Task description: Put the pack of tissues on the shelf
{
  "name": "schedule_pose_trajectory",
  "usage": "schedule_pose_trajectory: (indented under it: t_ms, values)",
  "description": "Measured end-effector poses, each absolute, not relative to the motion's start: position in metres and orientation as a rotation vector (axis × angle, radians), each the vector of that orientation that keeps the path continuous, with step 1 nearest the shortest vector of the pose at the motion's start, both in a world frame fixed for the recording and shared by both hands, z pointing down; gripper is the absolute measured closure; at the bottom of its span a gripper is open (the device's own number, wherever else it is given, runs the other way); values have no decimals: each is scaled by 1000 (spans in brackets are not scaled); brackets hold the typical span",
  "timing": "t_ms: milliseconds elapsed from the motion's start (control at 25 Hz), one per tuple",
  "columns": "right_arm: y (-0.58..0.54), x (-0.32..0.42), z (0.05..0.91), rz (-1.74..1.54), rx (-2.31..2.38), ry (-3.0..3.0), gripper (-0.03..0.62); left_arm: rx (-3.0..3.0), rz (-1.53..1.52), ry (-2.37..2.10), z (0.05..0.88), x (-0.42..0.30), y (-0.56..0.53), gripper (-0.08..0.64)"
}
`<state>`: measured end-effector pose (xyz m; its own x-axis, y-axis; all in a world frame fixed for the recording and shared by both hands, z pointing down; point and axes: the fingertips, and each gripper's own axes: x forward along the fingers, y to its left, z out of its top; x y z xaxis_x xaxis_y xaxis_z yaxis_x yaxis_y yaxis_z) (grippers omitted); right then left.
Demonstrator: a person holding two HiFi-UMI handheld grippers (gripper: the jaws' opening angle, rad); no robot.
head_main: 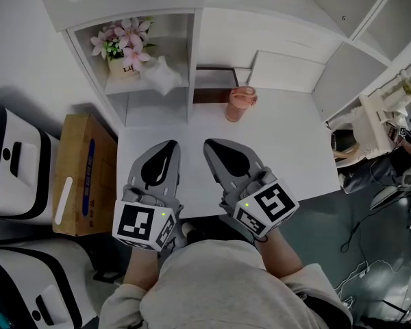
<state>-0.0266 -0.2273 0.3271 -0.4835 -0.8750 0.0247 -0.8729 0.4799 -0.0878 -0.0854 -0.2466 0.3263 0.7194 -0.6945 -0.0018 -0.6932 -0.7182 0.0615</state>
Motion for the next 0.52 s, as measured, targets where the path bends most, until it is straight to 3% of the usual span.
schedule_pose_trajectory:
  t_ms: [520]
  values:
    - [-221,-46,322,-112,-1560,2706,592,2850,-63,-1183,324,-103,-240,558]
